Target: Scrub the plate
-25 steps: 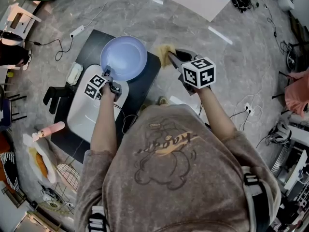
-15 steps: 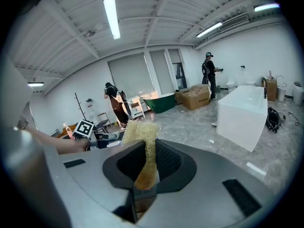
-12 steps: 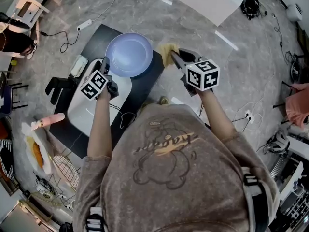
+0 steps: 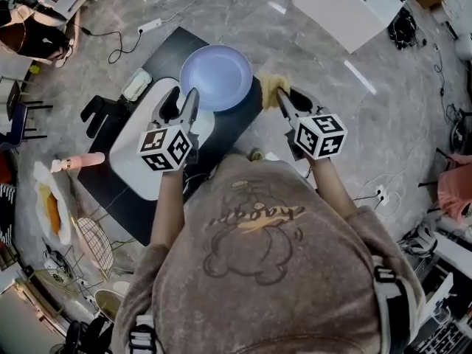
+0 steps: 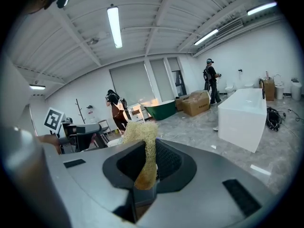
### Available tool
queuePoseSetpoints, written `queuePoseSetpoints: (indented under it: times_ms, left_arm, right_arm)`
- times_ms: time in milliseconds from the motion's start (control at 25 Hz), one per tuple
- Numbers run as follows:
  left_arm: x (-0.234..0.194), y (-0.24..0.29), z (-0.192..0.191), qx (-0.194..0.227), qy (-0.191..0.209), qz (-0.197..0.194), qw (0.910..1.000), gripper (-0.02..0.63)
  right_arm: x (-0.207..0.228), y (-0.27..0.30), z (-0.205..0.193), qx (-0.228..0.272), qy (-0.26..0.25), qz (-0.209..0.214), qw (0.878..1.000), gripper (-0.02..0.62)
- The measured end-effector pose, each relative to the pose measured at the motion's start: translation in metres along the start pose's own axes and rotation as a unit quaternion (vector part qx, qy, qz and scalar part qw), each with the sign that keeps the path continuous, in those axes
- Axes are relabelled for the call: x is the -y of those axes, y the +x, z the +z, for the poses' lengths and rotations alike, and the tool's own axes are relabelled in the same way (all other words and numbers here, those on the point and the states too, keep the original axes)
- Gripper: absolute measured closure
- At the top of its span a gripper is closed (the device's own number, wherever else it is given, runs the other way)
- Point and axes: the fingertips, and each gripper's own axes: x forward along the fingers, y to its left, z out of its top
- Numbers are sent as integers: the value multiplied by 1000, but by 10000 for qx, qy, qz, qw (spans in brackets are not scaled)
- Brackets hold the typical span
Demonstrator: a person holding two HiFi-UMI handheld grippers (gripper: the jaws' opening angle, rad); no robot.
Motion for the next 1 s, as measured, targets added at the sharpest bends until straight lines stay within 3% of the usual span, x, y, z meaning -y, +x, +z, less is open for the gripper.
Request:
queuePoseSetpoints:
  times_ms: [160,280,360,720,1000]
  left_arm:
    - [9,-15,-14,8,431,146,9990,431]
    - [8,-20,-18,145,561,231,9981,544]
    - [6,-20,-19,193,578,228,9979,581]
    - [8,-14,-26,155,727,130,9971,588]
    - [13,-15,-23,190,613,75,9979,588]
  right_arm:
    - [-9,-4,-3,215,-105,-20,9997,545]
    - [-15,-7,-9,388,-211,0,9990,545]
    - [-16,-7,-14,471,-212,-41,9987,546]
    - [-16,-7,-19,551,-195,-219,9981,548]
    - [-14,-10,-16,577,-132,-259,9979,548]
